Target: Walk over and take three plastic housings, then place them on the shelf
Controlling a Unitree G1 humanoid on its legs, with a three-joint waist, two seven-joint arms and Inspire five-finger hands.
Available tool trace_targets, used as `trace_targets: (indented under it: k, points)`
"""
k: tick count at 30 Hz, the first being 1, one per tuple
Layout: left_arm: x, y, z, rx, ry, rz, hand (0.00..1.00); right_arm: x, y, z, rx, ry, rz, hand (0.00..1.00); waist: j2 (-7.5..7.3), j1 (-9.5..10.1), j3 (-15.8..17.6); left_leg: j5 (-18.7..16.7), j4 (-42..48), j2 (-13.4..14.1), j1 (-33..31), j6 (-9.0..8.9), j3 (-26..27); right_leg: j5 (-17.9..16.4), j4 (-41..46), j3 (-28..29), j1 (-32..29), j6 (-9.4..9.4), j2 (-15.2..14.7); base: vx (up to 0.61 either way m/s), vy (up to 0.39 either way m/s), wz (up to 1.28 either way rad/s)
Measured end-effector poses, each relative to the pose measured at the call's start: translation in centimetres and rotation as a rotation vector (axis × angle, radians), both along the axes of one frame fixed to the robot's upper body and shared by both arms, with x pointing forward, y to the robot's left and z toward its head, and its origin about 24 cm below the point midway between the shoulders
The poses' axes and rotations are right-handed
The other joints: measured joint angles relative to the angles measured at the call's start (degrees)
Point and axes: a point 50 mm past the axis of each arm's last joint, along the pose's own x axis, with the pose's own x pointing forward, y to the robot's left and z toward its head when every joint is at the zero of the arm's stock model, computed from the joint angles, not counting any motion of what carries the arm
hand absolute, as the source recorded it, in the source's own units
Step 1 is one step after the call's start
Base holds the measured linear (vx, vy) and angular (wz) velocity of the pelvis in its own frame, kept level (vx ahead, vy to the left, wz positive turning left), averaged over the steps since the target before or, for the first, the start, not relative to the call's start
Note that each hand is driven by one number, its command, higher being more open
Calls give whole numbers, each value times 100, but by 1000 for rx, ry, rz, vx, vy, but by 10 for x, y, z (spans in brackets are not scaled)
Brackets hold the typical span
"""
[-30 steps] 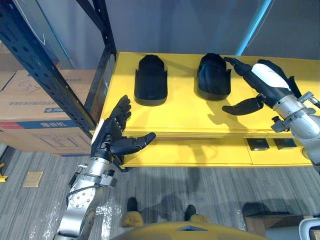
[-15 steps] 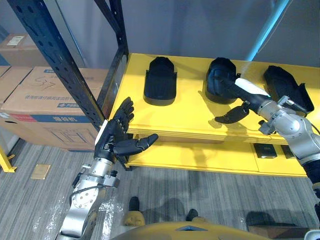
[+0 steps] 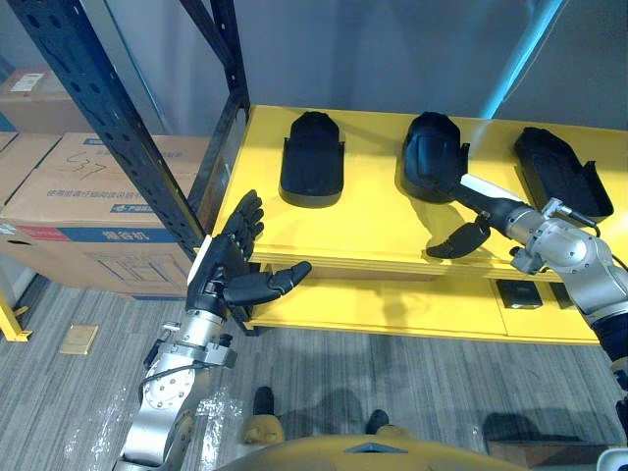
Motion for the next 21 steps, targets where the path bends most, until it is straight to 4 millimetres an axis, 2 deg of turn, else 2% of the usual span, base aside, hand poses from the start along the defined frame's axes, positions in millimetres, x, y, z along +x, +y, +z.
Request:
trace_targets:
  k: [21]
  points:
    - [0,0,0,7,-1,-18,100,-3,-7,1,-39,70,1,100,-37,-4,22,-15,-5,3,26,-4,54,0,-2,43,-5,2,0,-1,-1,0]
